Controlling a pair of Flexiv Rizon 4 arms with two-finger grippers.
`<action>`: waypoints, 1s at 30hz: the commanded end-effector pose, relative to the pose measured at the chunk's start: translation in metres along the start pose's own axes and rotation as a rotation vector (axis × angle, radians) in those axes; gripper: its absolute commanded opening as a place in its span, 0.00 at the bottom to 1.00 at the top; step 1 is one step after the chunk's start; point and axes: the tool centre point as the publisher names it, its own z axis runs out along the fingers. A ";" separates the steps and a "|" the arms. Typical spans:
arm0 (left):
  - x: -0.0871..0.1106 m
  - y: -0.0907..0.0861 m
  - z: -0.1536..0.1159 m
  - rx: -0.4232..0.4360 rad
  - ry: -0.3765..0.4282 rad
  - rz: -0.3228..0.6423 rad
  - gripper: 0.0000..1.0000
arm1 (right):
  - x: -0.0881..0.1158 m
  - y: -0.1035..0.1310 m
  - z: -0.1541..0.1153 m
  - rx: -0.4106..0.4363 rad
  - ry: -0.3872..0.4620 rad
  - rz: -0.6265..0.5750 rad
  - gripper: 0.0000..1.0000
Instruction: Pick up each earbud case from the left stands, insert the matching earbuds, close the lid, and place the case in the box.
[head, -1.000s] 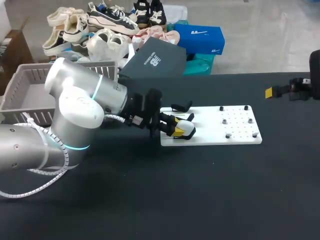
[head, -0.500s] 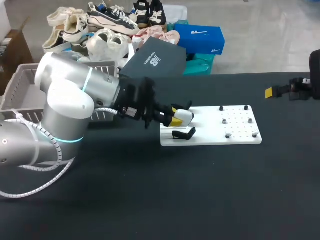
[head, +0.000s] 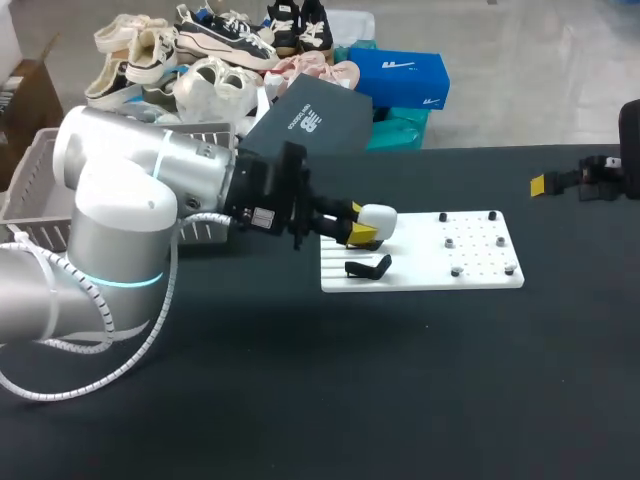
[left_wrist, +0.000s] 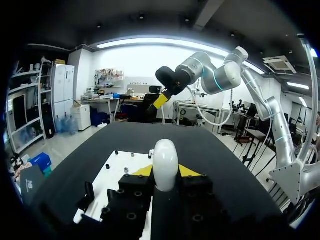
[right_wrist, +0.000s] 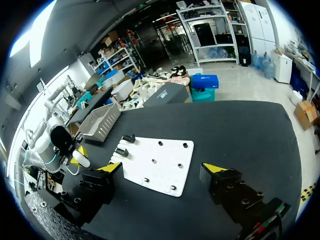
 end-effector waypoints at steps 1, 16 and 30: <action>-0.006 -0.014 -0.001 -0.017 -0.033 0.011 0.00 | 0.000 -0.002 0.000 -0.006 0.002 -0.001 1.00; -0.020 -0.036 0.009 -0.014 -0.119 0.090 0.00 | 0.000 -0.002 0.000 -0.006 0.002 -0.001 1.00; -0.022 -0.041 0.020 0.014 -0.138 0.150 0.00 | 0.000 -0.002 0.000 -0.006 0.002 -0.001 1.00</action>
